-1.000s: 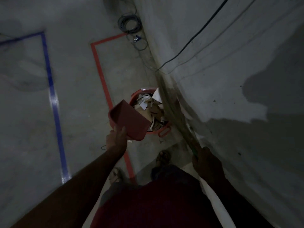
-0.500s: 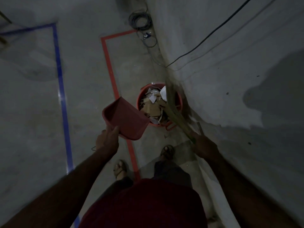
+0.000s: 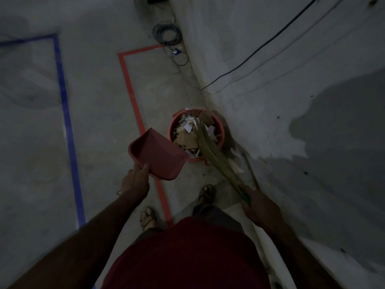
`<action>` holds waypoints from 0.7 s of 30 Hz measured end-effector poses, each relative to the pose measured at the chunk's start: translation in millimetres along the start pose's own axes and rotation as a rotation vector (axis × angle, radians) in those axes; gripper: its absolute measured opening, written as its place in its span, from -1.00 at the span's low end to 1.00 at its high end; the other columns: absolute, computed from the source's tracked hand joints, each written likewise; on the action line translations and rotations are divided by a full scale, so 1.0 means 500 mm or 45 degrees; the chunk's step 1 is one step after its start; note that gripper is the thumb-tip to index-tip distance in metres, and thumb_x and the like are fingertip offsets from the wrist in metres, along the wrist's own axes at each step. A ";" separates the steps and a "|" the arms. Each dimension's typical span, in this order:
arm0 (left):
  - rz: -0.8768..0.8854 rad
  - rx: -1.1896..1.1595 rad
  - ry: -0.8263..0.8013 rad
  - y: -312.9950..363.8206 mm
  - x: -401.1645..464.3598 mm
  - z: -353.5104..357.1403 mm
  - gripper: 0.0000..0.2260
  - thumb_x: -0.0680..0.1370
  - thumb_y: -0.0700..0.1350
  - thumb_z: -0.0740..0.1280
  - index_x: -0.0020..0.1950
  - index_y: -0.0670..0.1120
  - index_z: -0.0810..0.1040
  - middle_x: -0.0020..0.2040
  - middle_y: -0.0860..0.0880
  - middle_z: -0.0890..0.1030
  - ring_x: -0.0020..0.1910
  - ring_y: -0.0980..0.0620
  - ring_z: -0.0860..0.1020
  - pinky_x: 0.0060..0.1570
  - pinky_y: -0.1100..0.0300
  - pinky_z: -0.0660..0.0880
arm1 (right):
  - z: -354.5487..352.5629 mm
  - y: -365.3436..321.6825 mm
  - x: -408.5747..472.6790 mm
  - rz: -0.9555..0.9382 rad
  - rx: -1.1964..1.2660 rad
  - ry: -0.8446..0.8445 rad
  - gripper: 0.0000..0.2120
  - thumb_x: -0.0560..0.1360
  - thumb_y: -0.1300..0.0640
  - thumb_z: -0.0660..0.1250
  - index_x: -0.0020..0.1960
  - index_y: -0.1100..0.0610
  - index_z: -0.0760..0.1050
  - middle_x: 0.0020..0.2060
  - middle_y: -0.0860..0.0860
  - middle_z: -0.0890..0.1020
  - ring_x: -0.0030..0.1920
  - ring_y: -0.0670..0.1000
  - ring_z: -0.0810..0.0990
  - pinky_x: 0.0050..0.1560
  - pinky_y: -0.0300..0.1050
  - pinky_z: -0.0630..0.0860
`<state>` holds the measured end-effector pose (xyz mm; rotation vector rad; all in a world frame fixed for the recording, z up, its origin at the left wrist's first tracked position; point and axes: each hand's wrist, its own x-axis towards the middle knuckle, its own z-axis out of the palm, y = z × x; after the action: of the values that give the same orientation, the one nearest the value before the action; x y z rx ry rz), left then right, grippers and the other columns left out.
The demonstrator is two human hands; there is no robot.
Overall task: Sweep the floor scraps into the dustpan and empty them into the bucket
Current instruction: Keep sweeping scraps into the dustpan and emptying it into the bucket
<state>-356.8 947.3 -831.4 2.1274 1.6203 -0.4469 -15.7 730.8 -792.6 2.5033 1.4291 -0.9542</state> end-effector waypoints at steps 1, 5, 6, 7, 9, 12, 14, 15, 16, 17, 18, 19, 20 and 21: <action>0.007 -0.005 0.000 -0.002 0.001 -0.001 -0.58 0.61 -0.19 0.22 0.47 0.00 0.32 0.33 -0.19 0.39 0.16 -0.24 0.50 0.01 -0.08 0.53 | -0.003 -0.007 -0.011 -0.006 -0.021 -0.005 -0.33 0.56 -0.03 0.28 0.57 -0.26 0.05 0.08 0.04 0.55 -0.03 0.01 0.57 -0.08 -0.04 0.58; 0.030 -0.020 0.019 -0.019 0.007 0.000 -0.58 0.59 -0.18 0.25 0.46 -0.01 0.34 0.28 -0.19 0.41 0.15 -0.25 0.51 0.03 -0.08 0.50 | 0.002 -0.028 -0.047 -0.019 0.002 0.087 -0.37 0.57 -0.05 0.27 0.56 -0.25 0.10 0.08 0.02 0.56 -0.01 0.00 0.57 -0.05 -0.02 0.57; 0.034 -0.024 0.031 -0.026 0.009 0.000 -0.57 0.59 -0.18 0.25 0.46 -0.01 0.34 0.27 -0.19 0.41 0.14 -0.25 0.51 0.03 -0.08 0.50 | 0.006 -0.034 -0.056 -0.016 0.017 0.114 -0.38 0.57 -0.06 0.27 0.56 -0.26 0.10 0.07 0.02 0.55 -0.03 0.00 0.57 -0.06 -0.01 0.58; 0.036 -0.026 0.039 -0.034 0.009 0.000 -0.57 0.59 -0.17 0.25 0.46 -0.01 0.34 0.26 -0.19 0.42 0.14 -0.25 0.52 0.02 -0.08 0.50 | 0.009 -0.043 -0.066 -0.009 0.027 0.136 -0.38 0.57 -0.06 0.26 0.56 -0.27 0.09 0.05 0.01 0.55 -0.05 -0.01 0.57 -0.08 0.00 0.58; 0.038 -0.021 0.044 -0.055 0.007 0.000 -0.57 0.60 -0.16 0.24 0.47 -0.01 0.33 0.26 -0.19 0.42 0.14 -0.25 0.51 0.01 -0.07 0.49 | 0.019 -0.061 -0.083 0.010 0.063 0.184 -0.37 0.57 -0.06 0.26 0.56 -0.27 0.09 -0.01 -0.02 0.53 -0.10 -0.04 0.55 -0.14 -0.01 0.59; 0.049 -0.009 0.046 -0.092 -0.002 0.000 -0.58 0.60 -0.16 0.23 0.47 -0.01 0.32 0.25 -0.18 0.42 0.13 -0.24 0.51 0.00 -0.06 0.49 | 0.028 -0.102 -0.100 -0.007 0.128 0.214 -0.36 0.57 -0.01 0.29 0.57 -0.23 0.11 -0.10 -0.04 0.48 -0.20 -0.07 0.51 -0.24 -0.10 0.51; 0.046 -0.007 0.044 -0.121 -0.010 0.002 -0.58 0.60 -0.16 0.23 0.47 -0.01 0.32 0.24 -0.18 0.42 0.12 -0.23 0.51 0.00 -0.06 0.50 | 0.030 -0.139 -0.111 -0.028 0.115 0.219 -0.37 0.58 -0.01 0.29 0.57 -0.22 0.11 -0.11 -0.06 0.44 -0.24 -0.10 0.45 -0.33 -0.19 0.38; 0.043 -0.003 0.042 -0.136 -0.016 0.004 -0.58 0.61 -0.16 0.23 0.47 -0.01 0.32 0.24 -0.18 0.42 0.12 -0.23 0.52 -0.01 -0.05 0.50 | 0.031 -0.158 -0.115 -0.045 0.089 0.220 -0.38 0.59 -0.01 0.28 0.57 -0.21 0.11 -0.09 -0.06 0.43 -0.23 -0.11 0.42 -0.35 -0.25 0.30; 0.039 -0.002 0.041 -0.153 -0.022 0.006 -0.58 0.61 -0.16 0.23 0.47 -0.02 0.32 0.24 -0.18 0.42 0.11 -0.23 0.52 -0.02 -0.05 0.50 | 0.032 -0.177 -0.117 -0.064 0.072 0.216 -0.39 0.59 0.00 0.28 0.57 -0.21 0.12 -0.06 -0.05 0.44 -0.22 -0.11 0.40 -0.37 -0.28 0.24; 0.037 -0.003 0.041 -0.170 -0.028 0.008 -0.59 0.60 -0.17 0.24 0.46 -0.02 0.32 0.23 -0.19 0.42 0.10 -0.23 0.52 -0.03 -0.05 0.49 | 0.034 -0.195 -0.119 -0.076 0.069 0.202 -0.39 0.59 0.00 0.28 0.57 -0.21 0.13 -0.04 -0.04 0.45 -0.19 -0.11 0.39 -0.36 -0.28 0.24; 0.035 -0.004 0.044 -0.189 -0.035 0.011 -0.59 0.60 -0.16 0.24 0.45 -0.03 0.33 0.22 -0.19 0.43 0.09 -0.23 0.52 -0.04 -0.05 0.49 | 0.036 -0.213 -0.120 -0.089 0.073 0.188 -0.39 0.59 0.00 0.27 0.56 -0.21 0.13 -0.02 -0.04 0.45 -0.16 -0.11 0.40 -0.32 -0.25 0.27; 0.031 -0.002 0.044 -0.209 -0.042 0.014 -0.60 0.60 -0.16 0.24 0.44 -0.03 0.34 0.22 -0.19 0.43 0.08 -0.23 0.53 -0.05 -0.04 0.50 | 0.040 -0.229 -0.121 -0.106 0.072 0.176 -0.39 0.58 0.01 0.28 0.56 -0.20 0.14 0.01 -0.04 0.47 -0.12 -0.10 0.43 -0.24 -0.22 0.31; 0.023 0.000 0.044 -0.230 -0.049 0.017 -0.61 0.60 -0.16 0.24 0.43 -0.03 0.35 0.21 -0.19 0.43 0.06 -0.23 0.53 -0.06 -0.04 0.50 | 0.046 -0.243 -0.123 -0.127 0.064 0.166 -0.39 0.57 0.02 0.29 0.57 -0.18 0.16 0.07 -0.01 0.51 -0.07 -0.07 0.47 -0.17 -0.21 0.34; 0.011 0.005 0.041 -0.251 -0.057 0.022 -0.62 0.60 -0.16 0.24 0.42 -0.03 0.35 0.22 -0.18 0.43 0.05 -0.22 0.53 -0.07 -0.03 0.51 | 0.053 -0.255 -0.124 -0.138 0.060 0.148 -0.38 0.57 0.03 0.30 0.57 -0.18 0.16 0.12 0.02 0.53 -0.02 -0.04 0.51 -0.14 -0.19 0.36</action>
<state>-485.5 946.8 -844.1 2.1546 1.6282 -0.4159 -153.3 745.1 -752.1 2.5776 1.6096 -0.8824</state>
